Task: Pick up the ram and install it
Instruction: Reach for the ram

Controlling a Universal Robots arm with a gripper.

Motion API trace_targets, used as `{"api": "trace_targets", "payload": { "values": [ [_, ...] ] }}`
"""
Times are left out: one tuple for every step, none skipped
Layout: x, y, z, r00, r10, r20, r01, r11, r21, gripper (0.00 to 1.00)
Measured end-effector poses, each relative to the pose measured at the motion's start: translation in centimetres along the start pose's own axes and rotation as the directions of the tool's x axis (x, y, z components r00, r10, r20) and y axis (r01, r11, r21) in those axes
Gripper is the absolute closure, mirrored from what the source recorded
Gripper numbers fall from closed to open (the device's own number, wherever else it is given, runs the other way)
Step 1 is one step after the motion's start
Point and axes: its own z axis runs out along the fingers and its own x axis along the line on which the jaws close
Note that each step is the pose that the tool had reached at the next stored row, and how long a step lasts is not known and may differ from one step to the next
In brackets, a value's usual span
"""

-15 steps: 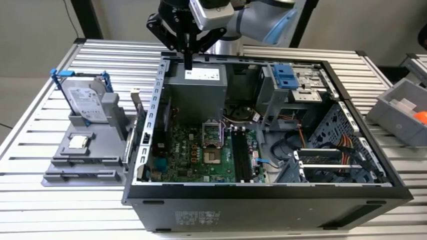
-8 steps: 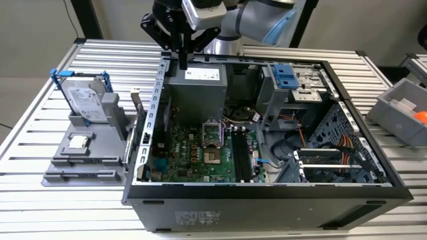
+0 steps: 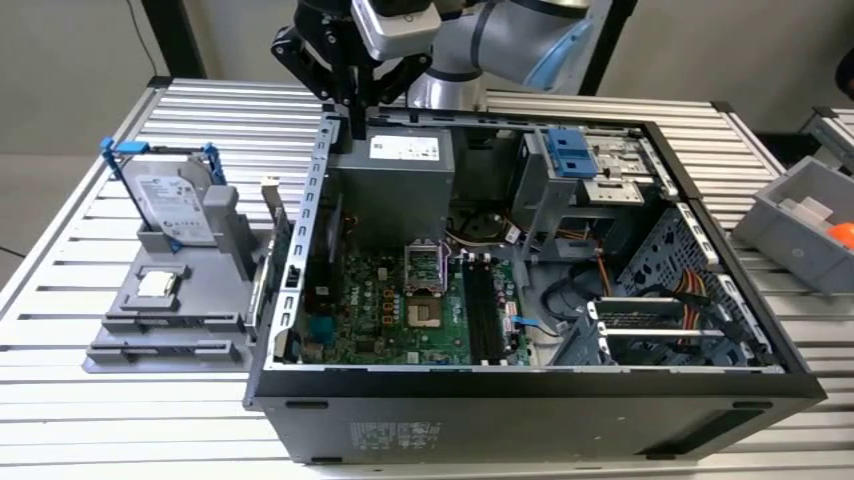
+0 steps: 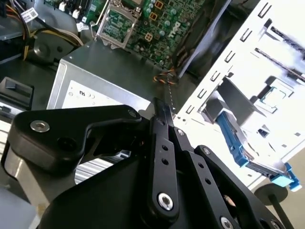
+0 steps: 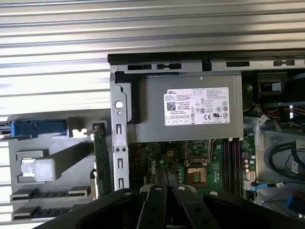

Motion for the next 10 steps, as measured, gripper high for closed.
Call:
{"api": "trace_targets", "payload": {
  "values": [
    [0.00, 0.00, 0.00, 1.0000, 0.000, 0.0000, 0.000, 1.0000, 0.0000, 1.00],
    [0.04, -0.01, 0.00, 1.0000, 0.000, 0.0000, 0.000, 1.0000, -0.0001, 1.00],
    [0.11, -0.02, 0.00, 1.0000, 0.000, 0.0000, 0.000, 1.0000, -0.0001, 1.00],
    [0.21, -0.02, -0.01, 1.0000, 0.000, 0.0000, 0.000, 1.0000, 0.0000, 1.00],
    [0.31, -0.03, -0.01, 1.0000, 0.000, 0.0001, 0.000, 1.0000, 0.0000, 1.00],
    [0.42, -0.03, -0.01, 1.0000, 0.000, 0.0000, 0.000, 1.0000, 0.0000, 1.00],
    [0.49, -0.04, -0.01, 1.0000, 0.000, 0.0000, 0.000, 1.0000, 0.0000, 1.00],
    [0.56, -0.04, -0.01, 1.0000, 0.000, 0.0001, 0.000, 1.0000, 0.0000, 1.00],
    [0.62, -0.04, -0.01, 1.0000, 0.000, 0.0000, 0.000, 1.0000, -0.0001, 1.00],
    [0.68, -0.05, -0.01, 1.0000, 0.000, 0.0001, 0.000, 1.0000, -0.0001, 1.00]
  ]
}}
